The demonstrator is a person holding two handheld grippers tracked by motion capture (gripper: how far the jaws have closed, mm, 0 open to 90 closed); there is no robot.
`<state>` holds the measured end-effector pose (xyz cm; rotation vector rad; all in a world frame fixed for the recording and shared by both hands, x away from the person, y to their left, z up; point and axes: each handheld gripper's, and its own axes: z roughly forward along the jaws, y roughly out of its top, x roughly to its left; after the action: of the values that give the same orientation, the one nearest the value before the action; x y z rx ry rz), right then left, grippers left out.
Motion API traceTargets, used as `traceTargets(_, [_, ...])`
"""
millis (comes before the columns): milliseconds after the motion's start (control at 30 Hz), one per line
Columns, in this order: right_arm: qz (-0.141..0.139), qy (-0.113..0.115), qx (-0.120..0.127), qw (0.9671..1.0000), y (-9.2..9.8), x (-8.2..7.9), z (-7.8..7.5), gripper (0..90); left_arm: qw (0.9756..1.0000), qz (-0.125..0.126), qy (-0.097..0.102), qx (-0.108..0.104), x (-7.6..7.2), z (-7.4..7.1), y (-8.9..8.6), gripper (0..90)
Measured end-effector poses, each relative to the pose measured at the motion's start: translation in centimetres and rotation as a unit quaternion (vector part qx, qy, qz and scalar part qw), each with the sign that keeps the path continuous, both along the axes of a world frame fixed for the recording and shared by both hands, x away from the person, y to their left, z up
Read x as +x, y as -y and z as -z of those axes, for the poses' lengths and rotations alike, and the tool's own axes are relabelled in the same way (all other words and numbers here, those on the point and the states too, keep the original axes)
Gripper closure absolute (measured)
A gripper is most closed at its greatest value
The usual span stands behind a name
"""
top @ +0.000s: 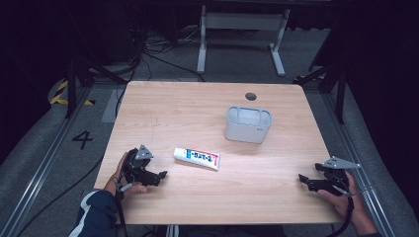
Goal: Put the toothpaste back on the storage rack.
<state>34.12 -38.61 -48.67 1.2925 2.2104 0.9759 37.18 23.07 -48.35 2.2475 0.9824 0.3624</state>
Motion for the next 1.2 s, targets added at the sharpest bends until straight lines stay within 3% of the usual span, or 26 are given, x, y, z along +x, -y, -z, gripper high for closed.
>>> traceTargets(333, [0.002, 0.001, -0.001, 1.0, -0.1, 0.0, 0.0, 14.9, 0.9999, 0.017, 0.002, 0.002, 0.1, 0.0, -0.3, 0.6])
traceTargets(600, [0.002, 0.002, -0.001, 1.0, -0.1, 0.0, 0.0, 15.0, 0.9987, 0.042, -0.022, 0.02, 0.4, -0.5, -0.3, 1.2])
traceTargets(700, [0.002, 0.002, -0.001, 1.0, -0.1, -0.1, 0.0, 15.2, 0.998, 0.053, -0.027, 0.024, 0.7, -0.9, -0.3, 7.0])
traceTargets(767, [0.002, 0.001, -0.001, 1.0, -0.1, -0.1, 0.0, 15.2, 0.998, 0.051, -0.03, 0.022, 0.7, -1.1, -0.3, 18.1])
traceTargets(800, [0.002, 0.001, -0.001, 1.0, -0.1, -0.1, 0.0, 15.3, 0.9972, 0.063, -0.034, 0.022, 0.9, -1.6, -0.3, 21.3])
traceTargets(867, [0.0, 0.001, -0.003, 1.0, 0.0, -0.1, 0.0, 15.3, 0.9974, 0.064, -0.024, 0.024, 1.1, -2.1, -0.2, 17.4])
traceTargets(967, [0.001, 0.001, -0.001, 1.0, 0.0, -0.1, 0.0, 15.3, 0.9966, 0.071, -0.027, 0.032, 1.4, -2.7, 0.2, 17.3])
traceTargets(1033, [0.0, 0.001, -0.002, 1.0, 0.0, -0.1, 0.0, 15.3, 0.9961, 0.078, -0.014, 0.038, 1.6, -3.3, 0.9, 17.4])
traceTargets(1200, [0.001, 0.001, 0.0, 1.0, 0.0, -0.1, 0.0, 15.3, 0.9925, 0.108, -0.007, 0.056, 2.3, -4.7, 2.5, 17.5])
